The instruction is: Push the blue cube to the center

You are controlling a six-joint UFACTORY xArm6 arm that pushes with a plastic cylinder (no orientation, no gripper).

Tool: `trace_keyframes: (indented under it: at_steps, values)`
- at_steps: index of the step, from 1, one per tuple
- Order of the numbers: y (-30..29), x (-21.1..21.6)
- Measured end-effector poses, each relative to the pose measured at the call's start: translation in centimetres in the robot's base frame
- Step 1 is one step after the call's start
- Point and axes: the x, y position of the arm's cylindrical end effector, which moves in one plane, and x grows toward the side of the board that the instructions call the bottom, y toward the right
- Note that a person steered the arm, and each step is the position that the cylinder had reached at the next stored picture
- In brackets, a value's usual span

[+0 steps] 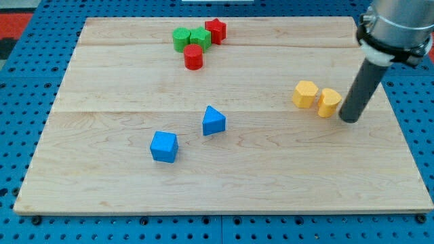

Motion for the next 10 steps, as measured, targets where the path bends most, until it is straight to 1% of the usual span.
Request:
trace_keyframes:
  at_steps: [1, 2, 3, 4, 5, 6, 7, 8, 9, 10]
  values:
    - [-3.5, -0.8]
    - [-3.1, -3.2]
    - [-7.0, 3.3]
    - [-16.4, 9.9]
    - [-27.3, 12.1]
    - [-29.8, 7.8]
    - [-28.2, 2.5]
    - [-26.5, -1.1]
    - [-25.5, -2.0]
    - [-29.8, -3.6]
